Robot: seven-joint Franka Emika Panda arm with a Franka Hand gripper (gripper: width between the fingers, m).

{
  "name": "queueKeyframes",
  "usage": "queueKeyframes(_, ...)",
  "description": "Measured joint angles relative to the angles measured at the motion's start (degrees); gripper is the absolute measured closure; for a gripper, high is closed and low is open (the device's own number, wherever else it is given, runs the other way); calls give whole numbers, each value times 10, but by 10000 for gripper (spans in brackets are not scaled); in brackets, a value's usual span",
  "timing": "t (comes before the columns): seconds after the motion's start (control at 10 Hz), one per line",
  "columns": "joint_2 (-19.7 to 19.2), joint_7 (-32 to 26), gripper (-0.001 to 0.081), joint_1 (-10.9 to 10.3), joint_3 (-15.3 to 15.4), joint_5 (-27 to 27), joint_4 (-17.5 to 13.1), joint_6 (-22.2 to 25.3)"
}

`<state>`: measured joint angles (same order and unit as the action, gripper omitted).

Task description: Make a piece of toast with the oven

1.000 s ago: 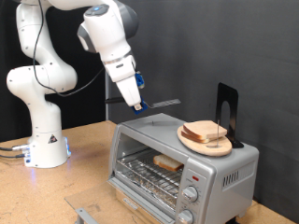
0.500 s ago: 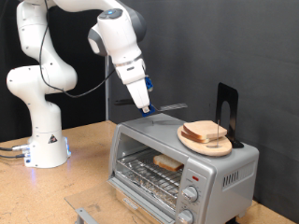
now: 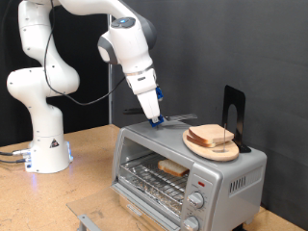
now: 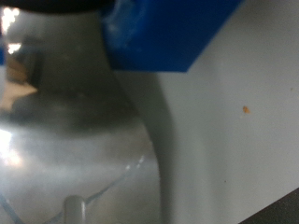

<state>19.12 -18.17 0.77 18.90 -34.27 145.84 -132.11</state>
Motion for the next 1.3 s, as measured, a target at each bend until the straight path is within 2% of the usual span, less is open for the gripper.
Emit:
queueKeyframes(0.1, -5, 1, 314, 0, 3, 0, -2, -2)
queueKeyframes(0.2, -9, 1, 127, 0, 5, 0, -5, -3)
queueKeyframes(0.3, -12, 1, 127, 0, 7, 0, -7, -4)
queueKeyframes(0.4, -12, 1, 25, 0, 8, 0, -8, -5)
queueKeyframes(0.7, -4, -10, -2, 0, 3, -31, -15, -7)
queueKeyframes(1.1, 47, -15, -2, 13, -35, -30, -16, 57)
queueKeyframes(1.2, 46, -15, -2, 13, -33, -30, -15, 55)
queueKeyframes(1.3, 47, -22, -2, 12, -35, -57, -11, 50)
